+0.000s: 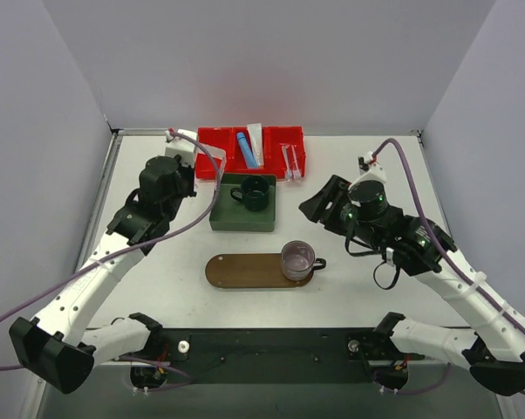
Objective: Prepare toiletry sets of a toothbrush and toothpaste on the tray
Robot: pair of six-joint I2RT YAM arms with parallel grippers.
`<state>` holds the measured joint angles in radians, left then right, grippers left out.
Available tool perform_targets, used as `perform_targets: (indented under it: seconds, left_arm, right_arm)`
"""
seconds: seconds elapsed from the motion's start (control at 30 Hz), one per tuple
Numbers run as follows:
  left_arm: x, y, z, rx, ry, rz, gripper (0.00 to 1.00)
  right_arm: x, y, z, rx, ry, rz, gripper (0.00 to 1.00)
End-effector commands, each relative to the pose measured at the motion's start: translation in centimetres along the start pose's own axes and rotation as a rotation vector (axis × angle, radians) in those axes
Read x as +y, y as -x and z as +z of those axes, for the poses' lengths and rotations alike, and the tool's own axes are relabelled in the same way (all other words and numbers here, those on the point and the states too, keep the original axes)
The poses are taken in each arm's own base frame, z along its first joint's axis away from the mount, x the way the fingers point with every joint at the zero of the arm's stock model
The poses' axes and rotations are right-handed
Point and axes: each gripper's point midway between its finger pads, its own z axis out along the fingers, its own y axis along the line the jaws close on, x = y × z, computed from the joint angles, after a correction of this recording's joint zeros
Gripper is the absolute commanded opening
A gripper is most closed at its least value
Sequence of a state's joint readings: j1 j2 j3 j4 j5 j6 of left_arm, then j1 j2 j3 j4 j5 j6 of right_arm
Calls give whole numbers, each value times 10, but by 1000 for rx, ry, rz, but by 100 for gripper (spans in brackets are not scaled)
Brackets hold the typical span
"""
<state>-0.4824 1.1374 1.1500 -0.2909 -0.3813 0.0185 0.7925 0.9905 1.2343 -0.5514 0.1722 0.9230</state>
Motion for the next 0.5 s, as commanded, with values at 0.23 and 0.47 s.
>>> perform_targets:
  seconds: [0.23,0.47]
  left_arm:
    - [-42,12,-42,-183,-89,8,0]
    - [-54,13,-50,-202,-115,23,0]
  right_arm:
    - [130,-3,50,47,248,91,48]
    - [165,-10,87,76,274,148,45]
